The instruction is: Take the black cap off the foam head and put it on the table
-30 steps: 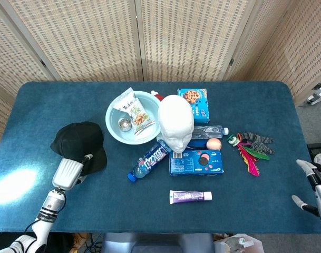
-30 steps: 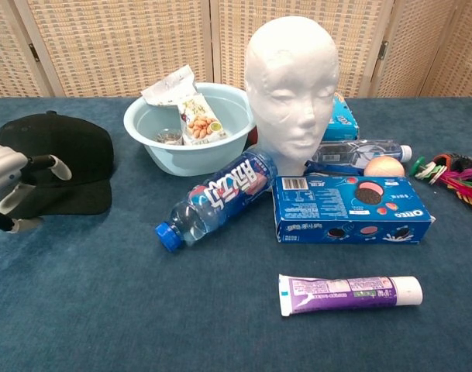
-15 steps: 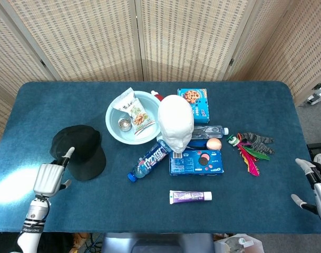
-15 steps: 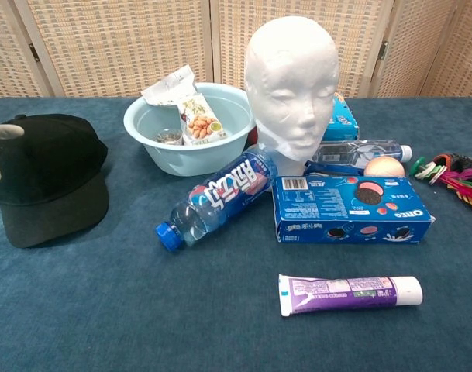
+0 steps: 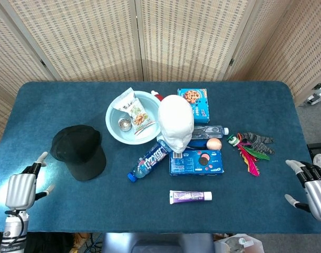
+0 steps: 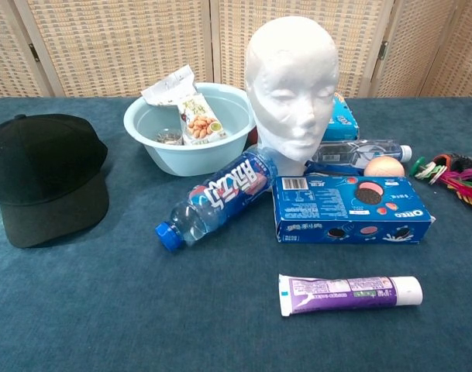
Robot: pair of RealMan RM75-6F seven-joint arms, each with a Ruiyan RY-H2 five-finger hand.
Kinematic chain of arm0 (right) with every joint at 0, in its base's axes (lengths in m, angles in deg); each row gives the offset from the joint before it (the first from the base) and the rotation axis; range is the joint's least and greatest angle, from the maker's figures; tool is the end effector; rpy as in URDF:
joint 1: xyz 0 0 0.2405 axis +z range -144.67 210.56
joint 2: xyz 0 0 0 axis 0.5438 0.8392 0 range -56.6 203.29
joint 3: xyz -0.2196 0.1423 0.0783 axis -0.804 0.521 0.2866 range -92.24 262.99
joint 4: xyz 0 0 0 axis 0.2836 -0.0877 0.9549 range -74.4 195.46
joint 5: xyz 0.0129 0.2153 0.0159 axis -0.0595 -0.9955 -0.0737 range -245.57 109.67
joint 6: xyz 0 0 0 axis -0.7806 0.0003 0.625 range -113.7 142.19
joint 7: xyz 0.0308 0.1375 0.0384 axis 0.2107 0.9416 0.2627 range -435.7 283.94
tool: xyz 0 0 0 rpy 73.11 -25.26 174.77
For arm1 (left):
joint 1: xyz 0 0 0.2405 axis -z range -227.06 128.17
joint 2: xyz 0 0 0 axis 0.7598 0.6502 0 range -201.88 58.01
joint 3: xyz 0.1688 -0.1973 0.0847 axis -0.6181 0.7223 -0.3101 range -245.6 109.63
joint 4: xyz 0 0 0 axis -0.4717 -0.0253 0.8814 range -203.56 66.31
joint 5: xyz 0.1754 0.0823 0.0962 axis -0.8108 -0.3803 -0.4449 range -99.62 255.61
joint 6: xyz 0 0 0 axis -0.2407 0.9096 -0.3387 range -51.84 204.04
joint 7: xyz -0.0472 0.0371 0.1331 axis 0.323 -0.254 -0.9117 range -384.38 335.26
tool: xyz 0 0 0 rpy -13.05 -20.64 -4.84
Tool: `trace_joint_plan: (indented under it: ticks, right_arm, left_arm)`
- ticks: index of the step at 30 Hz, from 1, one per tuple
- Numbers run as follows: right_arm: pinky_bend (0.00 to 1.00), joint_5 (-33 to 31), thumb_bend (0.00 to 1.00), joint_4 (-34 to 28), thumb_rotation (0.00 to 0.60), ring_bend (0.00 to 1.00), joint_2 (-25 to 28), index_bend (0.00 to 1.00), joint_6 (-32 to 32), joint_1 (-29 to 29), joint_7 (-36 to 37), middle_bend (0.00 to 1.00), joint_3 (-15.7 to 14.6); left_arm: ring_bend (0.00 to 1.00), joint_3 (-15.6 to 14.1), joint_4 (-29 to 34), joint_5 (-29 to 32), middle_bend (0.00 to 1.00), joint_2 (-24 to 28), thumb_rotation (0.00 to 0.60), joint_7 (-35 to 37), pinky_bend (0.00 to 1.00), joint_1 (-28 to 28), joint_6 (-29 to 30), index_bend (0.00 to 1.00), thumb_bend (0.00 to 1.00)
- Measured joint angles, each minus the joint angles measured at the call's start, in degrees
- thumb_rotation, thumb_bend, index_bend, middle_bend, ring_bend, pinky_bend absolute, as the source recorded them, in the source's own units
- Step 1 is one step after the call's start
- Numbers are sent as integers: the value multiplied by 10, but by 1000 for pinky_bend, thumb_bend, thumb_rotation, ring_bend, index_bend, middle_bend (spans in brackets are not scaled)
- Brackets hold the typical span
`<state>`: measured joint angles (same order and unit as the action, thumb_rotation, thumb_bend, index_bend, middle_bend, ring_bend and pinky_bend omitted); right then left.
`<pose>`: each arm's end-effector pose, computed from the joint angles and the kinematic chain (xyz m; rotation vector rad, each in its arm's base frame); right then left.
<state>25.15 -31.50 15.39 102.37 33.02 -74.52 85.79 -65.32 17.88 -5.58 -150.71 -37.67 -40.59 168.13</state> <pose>-0.3345 -0.1478 0.1909 1.4673 -0.8349 0.8441 -0.3081 0.2045 0.1004 -1.3357 -0.7532 -0.9323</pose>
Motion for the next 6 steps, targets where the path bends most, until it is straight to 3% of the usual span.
trace_joint_plan:
  ticks: [6]
  right_arm:
    - [218, 26, 104, 17, 600, 163, -12, 201, 4, 11, 7, 228, -2]
  left_arm:
    - [458, -14, 30, -22, 363, 19, 600, -1, 744, -19, 16, 178, 75]
